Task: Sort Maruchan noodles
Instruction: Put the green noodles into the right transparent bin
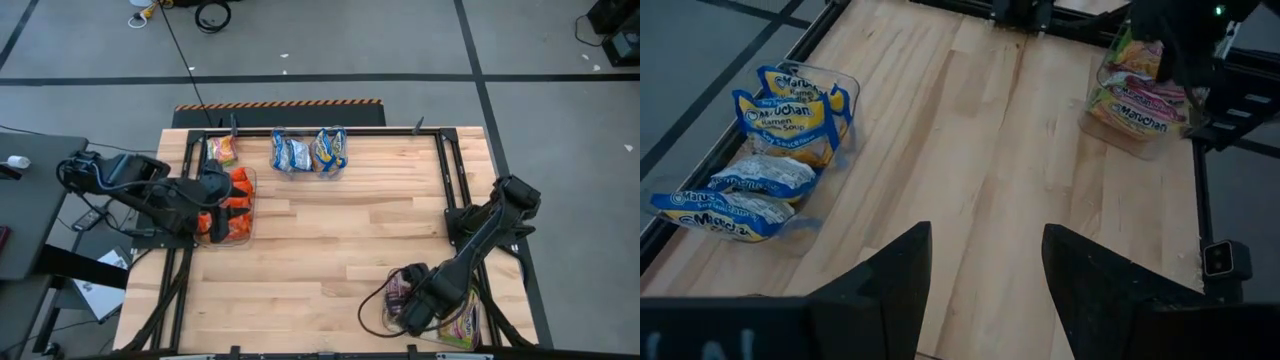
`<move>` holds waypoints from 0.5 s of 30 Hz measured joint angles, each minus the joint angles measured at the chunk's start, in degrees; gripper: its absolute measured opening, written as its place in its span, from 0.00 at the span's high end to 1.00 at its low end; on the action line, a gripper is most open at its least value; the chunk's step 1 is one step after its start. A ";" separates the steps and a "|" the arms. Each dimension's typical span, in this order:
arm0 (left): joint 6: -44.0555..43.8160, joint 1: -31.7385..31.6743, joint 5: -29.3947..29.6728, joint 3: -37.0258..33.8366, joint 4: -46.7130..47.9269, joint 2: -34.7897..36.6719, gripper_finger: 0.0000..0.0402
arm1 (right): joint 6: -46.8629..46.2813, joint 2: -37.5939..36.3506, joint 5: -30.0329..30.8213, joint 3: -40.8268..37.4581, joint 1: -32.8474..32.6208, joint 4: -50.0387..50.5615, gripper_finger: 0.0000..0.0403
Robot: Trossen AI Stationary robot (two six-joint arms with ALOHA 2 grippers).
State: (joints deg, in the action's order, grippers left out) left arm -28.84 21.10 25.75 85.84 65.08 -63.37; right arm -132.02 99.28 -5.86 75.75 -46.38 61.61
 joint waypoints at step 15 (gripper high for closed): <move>-2.02 3.46 2.55 0.00 -0.05 -0.38 0.52 | 12.91 -13.07 9.74 0.00 2.30 6.99 0.95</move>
State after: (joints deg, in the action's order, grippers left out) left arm -30.86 24.57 28.30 85.84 65.03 -63.76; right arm -119.11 86.20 3.88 75.75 -44.08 68.60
